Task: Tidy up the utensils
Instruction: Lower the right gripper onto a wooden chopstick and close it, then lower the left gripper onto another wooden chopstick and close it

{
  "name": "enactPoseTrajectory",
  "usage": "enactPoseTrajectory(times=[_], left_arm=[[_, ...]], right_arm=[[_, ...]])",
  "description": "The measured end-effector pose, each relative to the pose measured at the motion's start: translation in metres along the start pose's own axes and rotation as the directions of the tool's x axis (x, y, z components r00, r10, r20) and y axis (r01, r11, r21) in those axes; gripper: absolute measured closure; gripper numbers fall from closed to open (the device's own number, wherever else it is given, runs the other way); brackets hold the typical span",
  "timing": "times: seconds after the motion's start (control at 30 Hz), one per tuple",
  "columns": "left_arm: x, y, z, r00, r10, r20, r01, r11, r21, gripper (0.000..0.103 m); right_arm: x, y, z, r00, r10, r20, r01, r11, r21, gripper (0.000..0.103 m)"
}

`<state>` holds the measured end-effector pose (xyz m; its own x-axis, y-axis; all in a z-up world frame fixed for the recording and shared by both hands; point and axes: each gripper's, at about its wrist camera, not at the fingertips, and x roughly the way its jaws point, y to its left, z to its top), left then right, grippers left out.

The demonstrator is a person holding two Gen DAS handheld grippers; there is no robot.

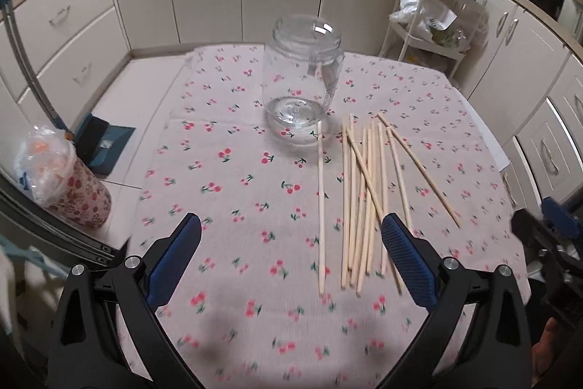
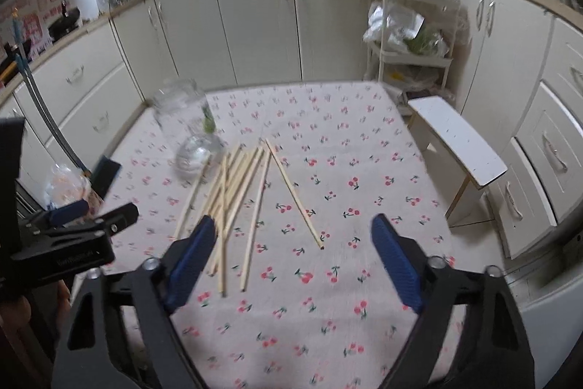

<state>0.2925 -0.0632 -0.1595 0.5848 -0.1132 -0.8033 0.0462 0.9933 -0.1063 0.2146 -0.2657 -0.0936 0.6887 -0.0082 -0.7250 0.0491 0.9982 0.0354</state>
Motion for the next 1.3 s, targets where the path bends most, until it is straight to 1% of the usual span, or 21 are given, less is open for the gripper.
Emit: enactPoseTrajectory(times=[0.03, 0.1, 0.2, 0.33, 0.4, 0.5, 0.57, 0.7, 0.87, 0.97, 1.03, 1.1, 1.17, 1.2, 1.27, 1.3], left_arm=[[0.010, 0.000, 0.003, 1.000, 0.007, -0.007, -0.007, 1.000, -0.001, 0.008], [0.028, -0.001, 0.008, 1.000, 0.011, -0.021, -0.011, 1.000, 0.002, 0.008], [0.042, -0.002, 0.011, 0.999, 0.017, -0.030, -0.017, 1.000, 0.006, 0.008], [0.062, -0.009, 0.017, 0.999, 0.018, -0.047, -0.017, 1.000, 0.019, 0.008], [0.068, -0.011, 0.019, 0.999, 0.017, -0.051, -0.016, 1.000, 0.021, 0.008], [0.076, -0.016, 0.021, 0.998, 0.023, -0.055, -0.021, 0.999, 0.032, 0.008], [0.083, -0.017, 0.024, 0.998, 0.026, -0.058, -0.024, 0.999, 0.038, 0.008], [0.096, -0.017, 0.030, 0.998, 0.033, -0.057, -0.030, 0.999, 0.044, 0.008], [0.108, -0.021, 0.040, 0.998, 0.036, -0.053, -0.032, 0.997, 0.067, 0.009], [0.116, -0.024, 0.044, 0.998, 0.030, -0.063, -0.025, 0.997, 0.079, 0.014], [0.122, -0.025, 0.044, 0.997, 0.017, -0.077, -0.011, 0.997, 0.080, 0.021], [0.125, -0.028, 0.044, 0.997, 0.013, -0.072, -0.006, 0.996, 0.090, 0.022], [0.126, -0.033, 0.043, 0.998, 0.011, -0.065, -0.004, 0.994, 0.109, 0.027], [0.126, -0.035, 0.043, 0.998, 0.014, -0.061, -0.006, 0.993, 0.120, 0.033], [0.126, -0.037, 0.043, 0.998, 0.023, -0.052, -0.015, 0.990, 0.140, 0.043], [0.124, -0.036, 0.043, 0.999, 0.010, -0.047, -0.003, 0.990, 0.144, 0.057]], right_arm=[[0.013, -0.001, 0.002, 1.000, -0.002, -0.017, 0.001, 1.000, -0.009, 0.025], [0.032, -0.002, 0.005, 0.999, -0.002, -0.048, 0.001, 1.000, -0.024, 0.030], [0.055, -0.002, 0.011, 0.997, 0.002, -0.082, -0.005, 0.999, -0.042, 0.039], [0.080, -0.002, 0.018, 0.993, 0.004, -0.117, -0.011, 0.998, -0.064, 0.045], [0.091, -0.002, 0.020, 0.990, 0.009, -0.137, -0.018, 0.998, -0.063, 0.054], [0.103, -0.002, 0.021, 0.987, 0.027, -0.160, -0.037, 0.997, -0.060, 0.063], [0.111, -0.001, 0.021, 0.985, 0.021, -0.174, -0.034, 0.997, -0.076, 0.067], [0.125, 0.000, 0.023, 0.980, 0.019, -0.196, -0.039, 0.994, -0.099, 0.071], [0.146, 0.004, 0.031, 0.977, 0.008, -0.212, -0.035, 0.992, -0.124, 0.072], [0.157, 0.009, 0.035, 0.977, 0.001, -0.215, -0.034, 0.988, -0.148, 0.073], [0.160, 0.011, 0.037, 0.977, -0.003, -0.212, -0.031, 0.987, -0.156, 0.075], [0.160, 0.010, 0.038, 0.978, -0.021, -0.208, -0.011, 0.989, -0.148, 0.087], [0.158, 0.011, 0.035, 0.978, -0.029, -0.209, 0.002, 0.992, -0.128, 0.094], [0.155, 0.011, 0.032, 0.977, -0.033, -0.211, 0.008, 0.993, -0.118, 0.097], [0.148, 0.008, 0.025, 0.976, -0.022, -0.218, 0.009, 0.998, -0.059, 0.098], [0.145, 0.004, 0.021, 0.974, -0.003, -0.226, 0.000, 1.000, -0.016, 0.098]])
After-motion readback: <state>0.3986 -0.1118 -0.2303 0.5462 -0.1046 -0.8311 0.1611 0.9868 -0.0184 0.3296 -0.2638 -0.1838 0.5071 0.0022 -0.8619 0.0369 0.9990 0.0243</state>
